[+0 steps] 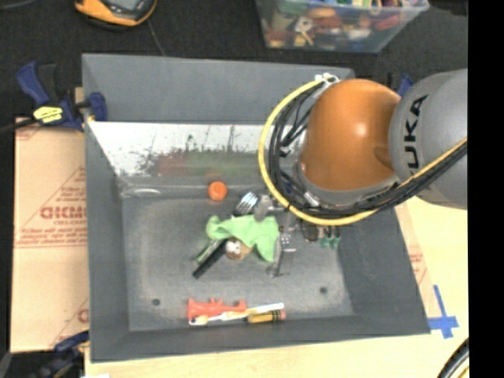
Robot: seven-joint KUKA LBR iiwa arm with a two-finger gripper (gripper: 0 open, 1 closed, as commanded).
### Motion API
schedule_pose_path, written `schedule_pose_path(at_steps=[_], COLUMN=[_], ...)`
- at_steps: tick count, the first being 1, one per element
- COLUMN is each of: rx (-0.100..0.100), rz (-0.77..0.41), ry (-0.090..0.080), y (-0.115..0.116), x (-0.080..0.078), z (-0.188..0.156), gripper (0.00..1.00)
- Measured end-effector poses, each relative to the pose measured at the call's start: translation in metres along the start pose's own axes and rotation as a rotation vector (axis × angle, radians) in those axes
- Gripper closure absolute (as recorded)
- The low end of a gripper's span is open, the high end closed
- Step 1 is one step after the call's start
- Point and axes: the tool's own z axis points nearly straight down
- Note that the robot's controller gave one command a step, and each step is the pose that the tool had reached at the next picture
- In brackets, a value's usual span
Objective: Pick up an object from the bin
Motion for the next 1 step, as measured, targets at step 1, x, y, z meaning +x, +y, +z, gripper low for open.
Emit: schedule_pose_path(at_steps=[1], rx=[-0.001], rz=[0.002], ry=[-0.008], y=[-0.0001], x=[-0.0015], z=[-0.0043], gripper=[0.0])
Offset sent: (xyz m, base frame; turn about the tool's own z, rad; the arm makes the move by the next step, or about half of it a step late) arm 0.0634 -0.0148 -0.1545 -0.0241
